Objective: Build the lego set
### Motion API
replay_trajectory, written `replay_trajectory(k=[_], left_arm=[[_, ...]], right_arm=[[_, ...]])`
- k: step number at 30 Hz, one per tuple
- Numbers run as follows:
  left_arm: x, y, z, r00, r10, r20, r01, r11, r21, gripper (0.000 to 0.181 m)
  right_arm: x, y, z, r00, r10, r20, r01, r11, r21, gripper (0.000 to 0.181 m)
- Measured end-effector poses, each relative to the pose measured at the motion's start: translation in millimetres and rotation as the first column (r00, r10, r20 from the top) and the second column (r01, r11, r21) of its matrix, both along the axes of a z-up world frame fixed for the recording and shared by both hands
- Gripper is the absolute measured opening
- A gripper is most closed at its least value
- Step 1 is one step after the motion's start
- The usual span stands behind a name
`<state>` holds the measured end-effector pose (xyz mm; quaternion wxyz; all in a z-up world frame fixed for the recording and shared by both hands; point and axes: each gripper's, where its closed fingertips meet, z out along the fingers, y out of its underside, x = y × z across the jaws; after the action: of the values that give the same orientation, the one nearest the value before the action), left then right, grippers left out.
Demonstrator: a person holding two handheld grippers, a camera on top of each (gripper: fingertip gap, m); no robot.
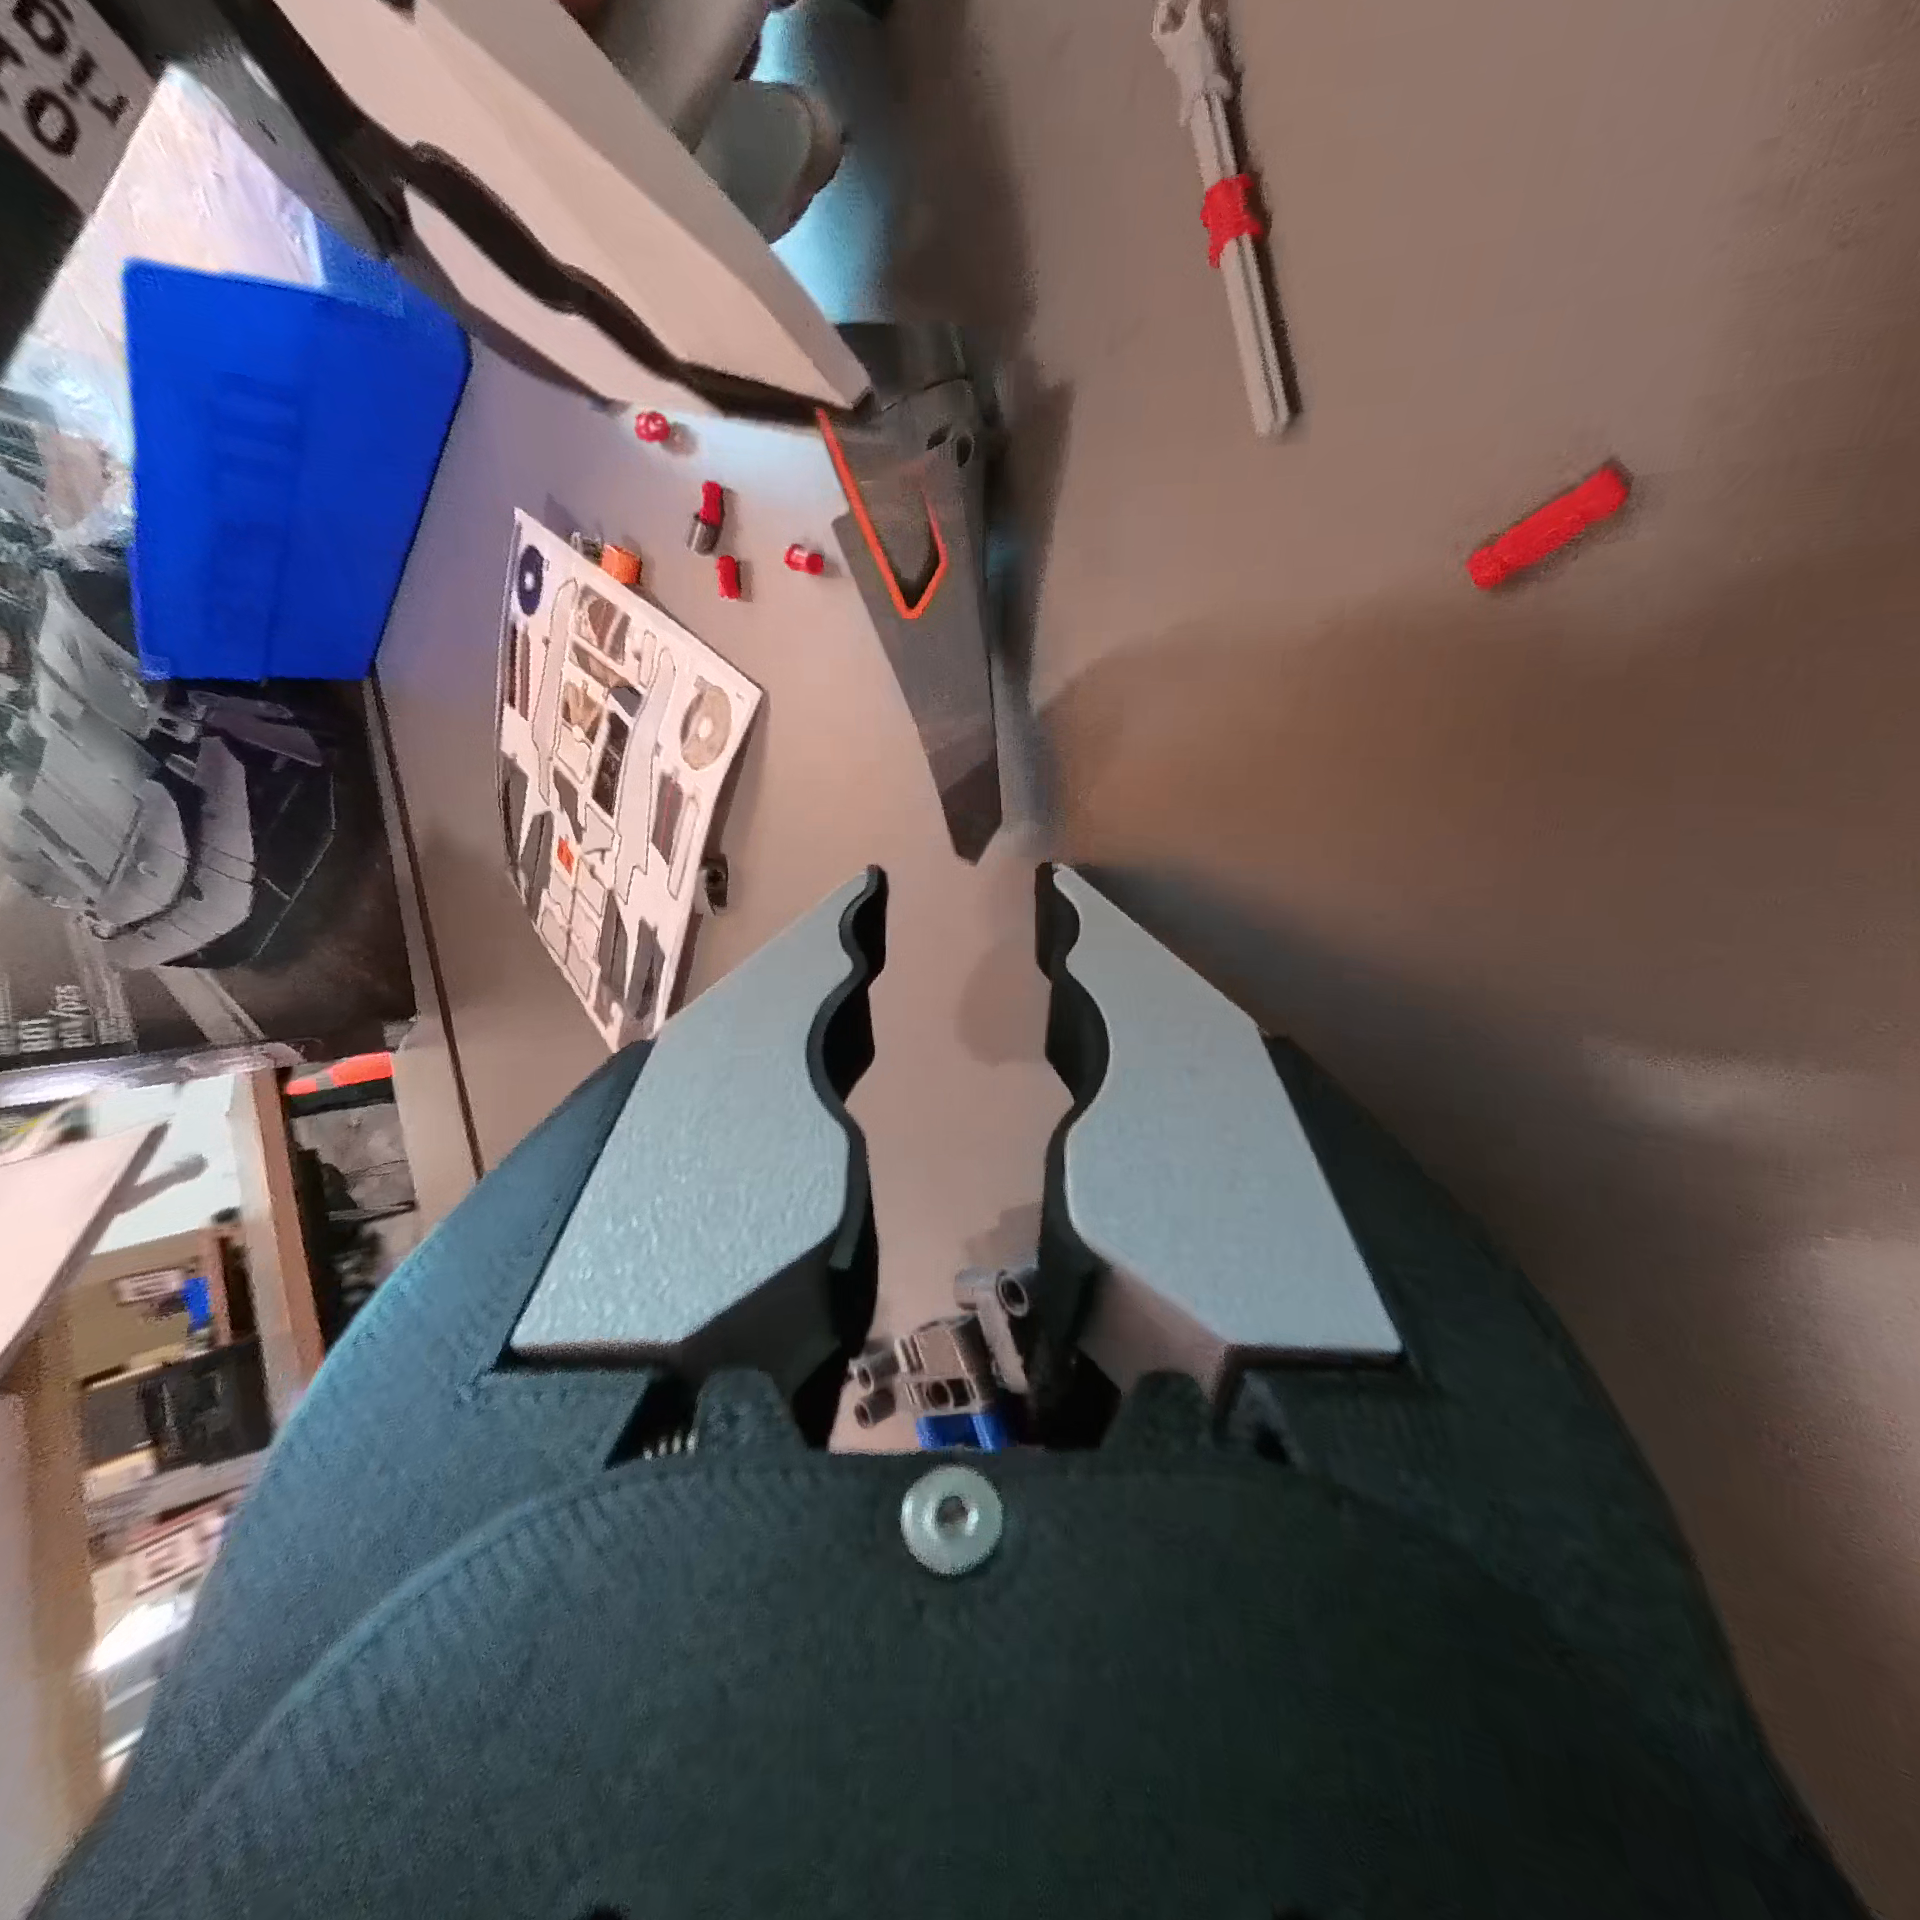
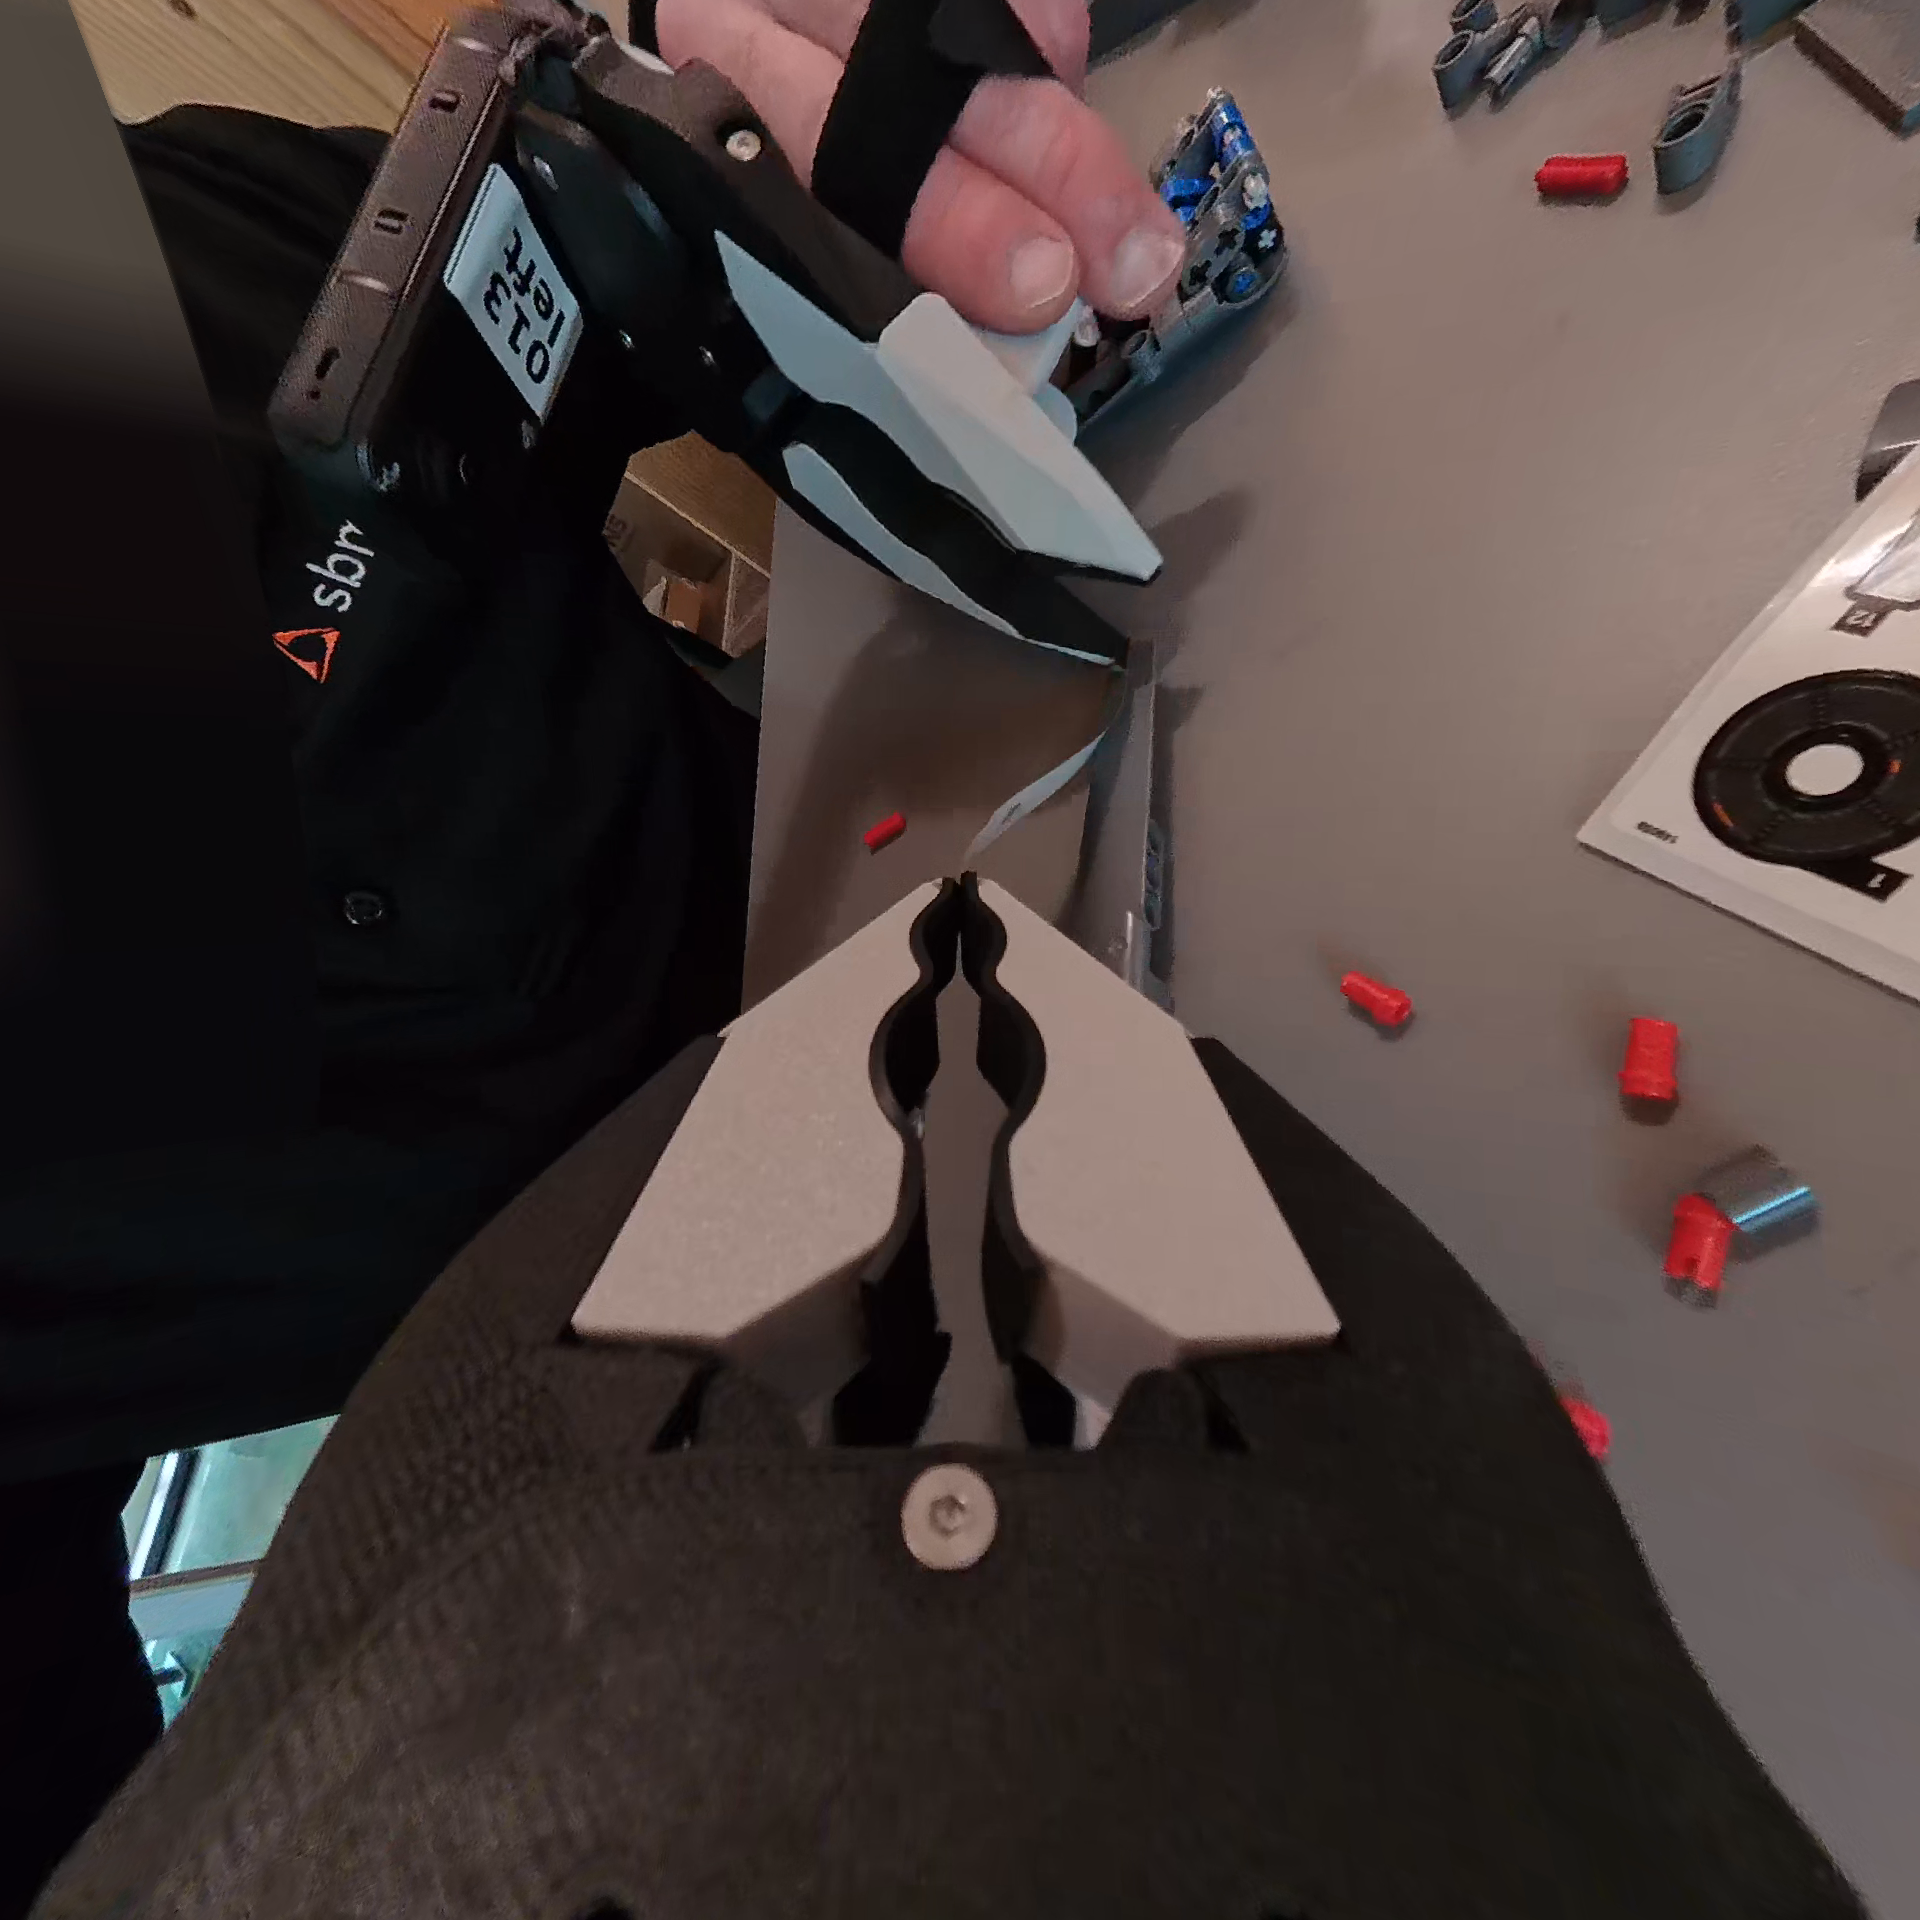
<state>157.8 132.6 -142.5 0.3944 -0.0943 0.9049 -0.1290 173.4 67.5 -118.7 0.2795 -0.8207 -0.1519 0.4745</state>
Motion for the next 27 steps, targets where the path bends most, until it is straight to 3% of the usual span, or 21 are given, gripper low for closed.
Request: replay_trajectory(k=[6,11,27], left_arm=[[-1,-17,2,0.992,-0.01,-0.127,-0.008,0.99,-0.14,0.034],[-2,-19,-4,0.985,0.007,-0.174,-0.038,0.984,-0.172,0.034],[8,-26,-4,0.984,0.061,-0.167,-0.102,0.962,-0.251,0.039]], right_arm=[[-3,-8,4,1.0,0.001,-0.013,-0.001,1.0,0.027,0.0],[-2,-10,8,0.999,-0.005,-0.04,0.007,0.999,0.052,0.0],[-2,-6,27,0.998,-0.018,-0.067,0.026,0.991,0.132,0.0]])
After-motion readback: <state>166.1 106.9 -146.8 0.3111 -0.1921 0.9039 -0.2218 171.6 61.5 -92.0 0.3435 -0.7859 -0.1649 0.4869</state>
